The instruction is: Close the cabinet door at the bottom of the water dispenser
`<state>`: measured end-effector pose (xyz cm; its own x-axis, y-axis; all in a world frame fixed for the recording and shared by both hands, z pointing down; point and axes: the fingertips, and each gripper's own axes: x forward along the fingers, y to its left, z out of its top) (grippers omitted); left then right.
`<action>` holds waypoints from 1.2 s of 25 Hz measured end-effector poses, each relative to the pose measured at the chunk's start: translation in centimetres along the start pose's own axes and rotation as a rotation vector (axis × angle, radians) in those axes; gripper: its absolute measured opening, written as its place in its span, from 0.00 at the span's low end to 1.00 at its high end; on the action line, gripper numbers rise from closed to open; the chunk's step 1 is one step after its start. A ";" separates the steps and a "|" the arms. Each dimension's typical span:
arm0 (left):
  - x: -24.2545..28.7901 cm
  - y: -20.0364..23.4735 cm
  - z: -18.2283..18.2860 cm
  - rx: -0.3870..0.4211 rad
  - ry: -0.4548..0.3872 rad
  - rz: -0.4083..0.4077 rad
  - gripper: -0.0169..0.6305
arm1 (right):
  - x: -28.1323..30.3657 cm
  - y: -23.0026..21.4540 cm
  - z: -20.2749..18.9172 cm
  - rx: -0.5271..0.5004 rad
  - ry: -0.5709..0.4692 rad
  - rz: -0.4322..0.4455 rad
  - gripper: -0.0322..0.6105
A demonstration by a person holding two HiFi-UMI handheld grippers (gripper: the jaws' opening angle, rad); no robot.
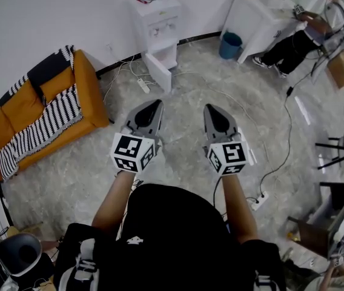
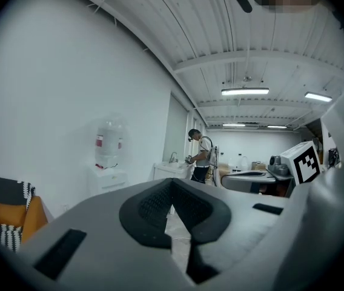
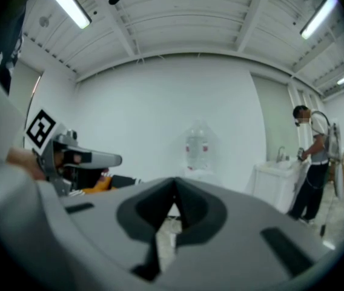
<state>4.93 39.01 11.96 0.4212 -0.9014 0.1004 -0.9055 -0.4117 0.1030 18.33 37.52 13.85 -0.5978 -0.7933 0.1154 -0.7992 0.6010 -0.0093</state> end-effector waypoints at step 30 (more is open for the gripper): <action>20.2 23.0 0.8 -0.067 0.129 -0.079 0.04 | 29.6 -7.0 1.7 0.046 0.120 -0.070 0.10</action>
<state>-7.44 11.20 15.59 0.4983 -0.8400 0.2148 -0.8655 -0.4671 0.1809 6.12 9.66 15.59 -0.5307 -0.8144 0.2349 -0.8426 0.5369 -0.0421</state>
